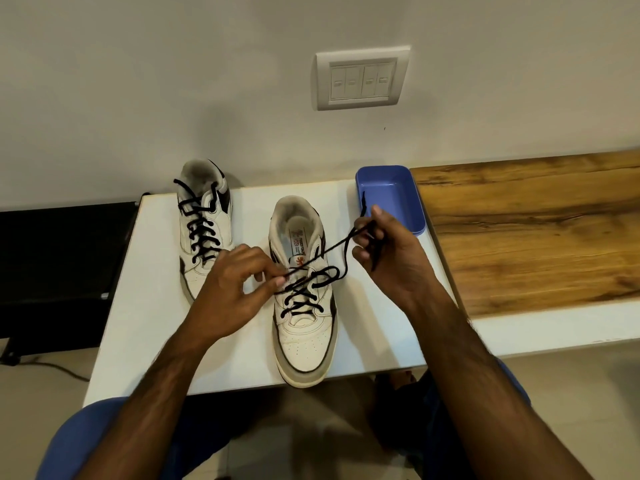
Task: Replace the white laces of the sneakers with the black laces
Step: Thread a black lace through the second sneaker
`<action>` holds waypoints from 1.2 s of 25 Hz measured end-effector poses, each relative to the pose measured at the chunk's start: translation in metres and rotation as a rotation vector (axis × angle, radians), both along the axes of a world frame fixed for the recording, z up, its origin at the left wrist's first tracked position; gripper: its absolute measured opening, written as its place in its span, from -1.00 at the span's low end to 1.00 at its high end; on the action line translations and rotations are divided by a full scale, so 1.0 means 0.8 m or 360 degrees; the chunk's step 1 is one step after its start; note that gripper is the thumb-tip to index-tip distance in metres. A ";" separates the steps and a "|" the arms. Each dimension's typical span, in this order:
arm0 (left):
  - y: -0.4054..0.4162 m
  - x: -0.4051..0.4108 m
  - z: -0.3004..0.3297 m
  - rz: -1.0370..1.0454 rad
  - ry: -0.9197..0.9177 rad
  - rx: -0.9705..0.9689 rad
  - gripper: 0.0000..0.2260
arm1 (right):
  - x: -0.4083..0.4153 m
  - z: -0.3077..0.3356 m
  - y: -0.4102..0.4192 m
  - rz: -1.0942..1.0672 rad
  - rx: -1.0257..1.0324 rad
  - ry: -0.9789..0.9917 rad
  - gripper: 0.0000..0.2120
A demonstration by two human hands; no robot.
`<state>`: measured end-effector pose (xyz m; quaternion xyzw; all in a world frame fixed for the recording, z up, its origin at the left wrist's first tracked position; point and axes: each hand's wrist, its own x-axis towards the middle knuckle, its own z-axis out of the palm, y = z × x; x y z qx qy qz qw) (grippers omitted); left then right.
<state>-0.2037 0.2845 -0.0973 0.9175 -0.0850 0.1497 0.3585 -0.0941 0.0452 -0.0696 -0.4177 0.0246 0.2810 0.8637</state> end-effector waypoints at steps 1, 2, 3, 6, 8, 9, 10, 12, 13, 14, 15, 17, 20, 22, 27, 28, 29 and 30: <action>0.000 -0.002 -0.001 -0.0046 0.0046 0.0051 -0.89 | -0.001 -0.002 0.002 -0.0067 0.0142 0.0060 -0.69; -0.002 -0.004 -0.002 -0.0085 0.0085 0.0102 -0.88 | -0.002 -0.003 0.005 -0.0118 0.0240 0.0107 -0.69; -0.005 -0.005 -0.003 -0.0123 0.0119 0.0146 -0.88 | -0.002 -0.002 0.008 -0.0156 0.0297 0.0144 -0.69; -0.010 -0.007 -0.008 -0.0282 0.0186 0.0290 -0.88 | -0.003 0.007 0.014 -0.0185 0.0399 0.0186 -0.73; -0.013 -0.007 -0.010 -0.0339 0.0213 0.0299 -0.82 | -0.003 0.009 0.014 -0.0131 0.0305 0.0078 -0.80; -0.015 -0.008 -0.008 -0.0316 0.0227 0.0209 -0.78 | -0.003 0.008 0.013 -0.0069 0.0173 -0.0053 -0.82; -0.016 -0.008 -0.005 -0.0252 0.0232 0.0053 -0.76 | -0.004 0.005 0.012 0.0014 -0.0007 -0.0227 -0.84; -0.017 -0.005 0.003 -0.0001 0.0214 -0.0353 -0.79 | -0.008 -0.003 0.014 0.0234 -0.0422 -0.0604 -0.82; -0.018 -0.003 0.006 0.0108 0.0205 -0.0569 -0.81 | -0.011 -0.007 0.018 0.0350 -0.0589 -0.0746 -0.79; -0.019 -0.002 0.009 0.0155 0.0212 -0.0748 -0.81 | -0.016 -0.009 0.023 0.0443 -0.0712 -0.0832 -0.78; -0.020 0.000 0.010 0.0154 0.0239 -0.0862 -0.78 | -0.020 -0.009 0.028 0.0490 -0.0797 -0.0874 -0.80; -0.021 0.002 0.007 0.0121 0.0311 -0.0904 -0.76 | -0.027 -0.011 0.037 0.0477 -0.0884 -0.0916 -0.84; -0.017 0.002 0.000 0.0148 0.0305 -0.0699 -0.77 | -0.029 -0.014 0.041 0.0492 -0.0837 -0.0915 -0.89; -0.017 0.002 -0.003 0.0144 0.0192 -0.0406 -0.83 | -0.028 -0.015 0.042 0.0550 -0.0767 -0.0907 -0.86; -0.015 0.004 0.000 0.0301 -0.0082 -0.0124 -0.91 | -0.023 -0.016 0.039 0.0541 -0.0911 -0.0978 -0.79; -0.013 0.003 -0.001 0.0296 -0.0130 -0.0102 -0.91 | -0.023 -0.018 0.039 0.0513 -0.0977 -0.1028 -0.81; -0.013 0.003 -0.002 0.0274 -0.0165 -0.0071 -0.91 | -0.024 -0.018 0.041 0.0493 -0.1041 -0.1094 -0.84; -0.014 0.002 -0.003 0.0258 -0.0188 -0.0023 -0.90 | -0.026 -0.019 0.043 0.0484 -0.1104 -0.1162 -0.86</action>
